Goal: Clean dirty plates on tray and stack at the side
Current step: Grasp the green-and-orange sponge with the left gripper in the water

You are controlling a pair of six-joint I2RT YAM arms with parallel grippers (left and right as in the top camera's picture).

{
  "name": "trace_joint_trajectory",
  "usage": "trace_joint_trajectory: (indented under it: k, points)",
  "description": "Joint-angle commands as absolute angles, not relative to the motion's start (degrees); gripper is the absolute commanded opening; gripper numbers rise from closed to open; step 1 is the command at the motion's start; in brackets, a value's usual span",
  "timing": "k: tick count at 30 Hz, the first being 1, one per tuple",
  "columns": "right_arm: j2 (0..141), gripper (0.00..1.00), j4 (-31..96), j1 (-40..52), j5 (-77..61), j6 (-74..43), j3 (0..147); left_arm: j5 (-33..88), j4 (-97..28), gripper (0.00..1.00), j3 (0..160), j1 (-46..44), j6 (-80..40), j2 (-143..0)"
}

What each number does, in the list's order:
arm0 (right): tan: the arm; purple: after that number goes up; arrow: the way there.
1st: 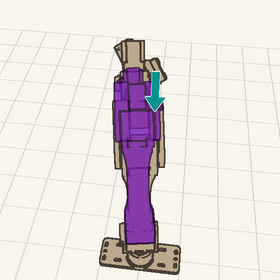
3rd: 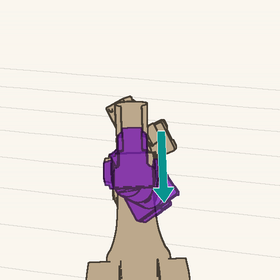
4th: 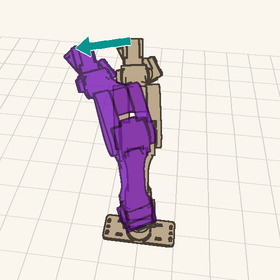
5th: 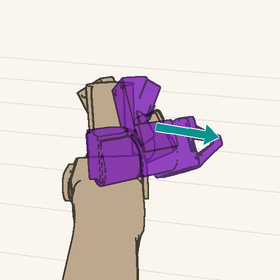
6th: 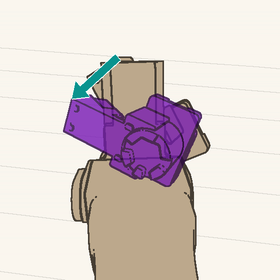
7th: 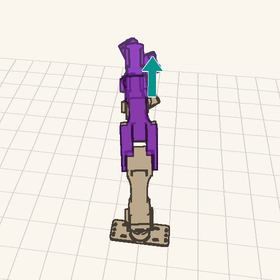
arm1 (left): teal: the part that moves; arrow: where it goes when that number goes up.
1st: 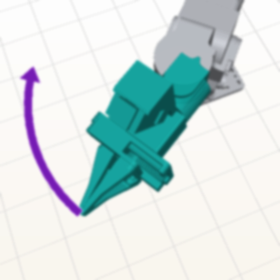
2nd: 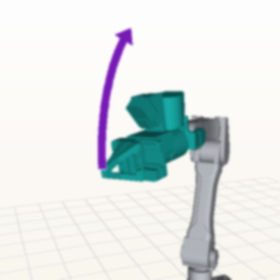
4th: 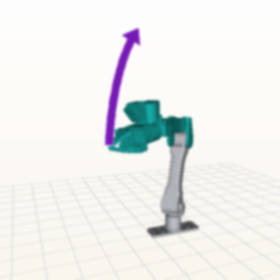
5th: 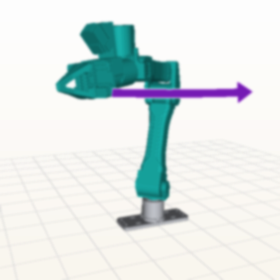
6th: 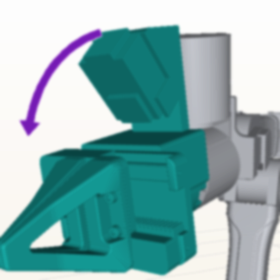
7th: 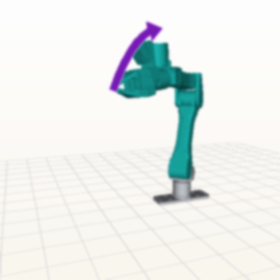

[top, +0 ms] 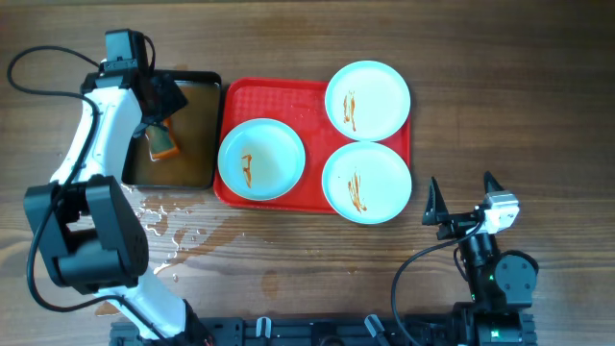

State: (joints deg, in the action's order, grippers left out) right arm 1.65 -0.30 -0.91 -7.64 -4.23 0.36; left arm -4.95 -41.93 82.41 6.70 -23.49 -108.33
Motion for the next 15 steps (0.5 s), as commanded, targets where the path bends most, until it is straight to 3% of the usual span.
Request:
trace_joint_trajectory:
  k: [1,7,15]
  points:
    - [1.4,1.0,-0.5,-0.6,-7.2,-4.5,0.3,-6.5,-42.0,0.8,82.0,7.2,-19.4,-111.1]
    - [1.4,1.0,-0.5,-0.6,-7.2,-4.5,0.3,-6.5,-43.3,0.73,81.6,7.3,-16.6,-114.5]
    - [1.4,1.0,-0.5,-0.6,-7.2,-4.5,0.3,-7.0,-43.2,0.74,81.6,7.5,-10.6,-115.8]
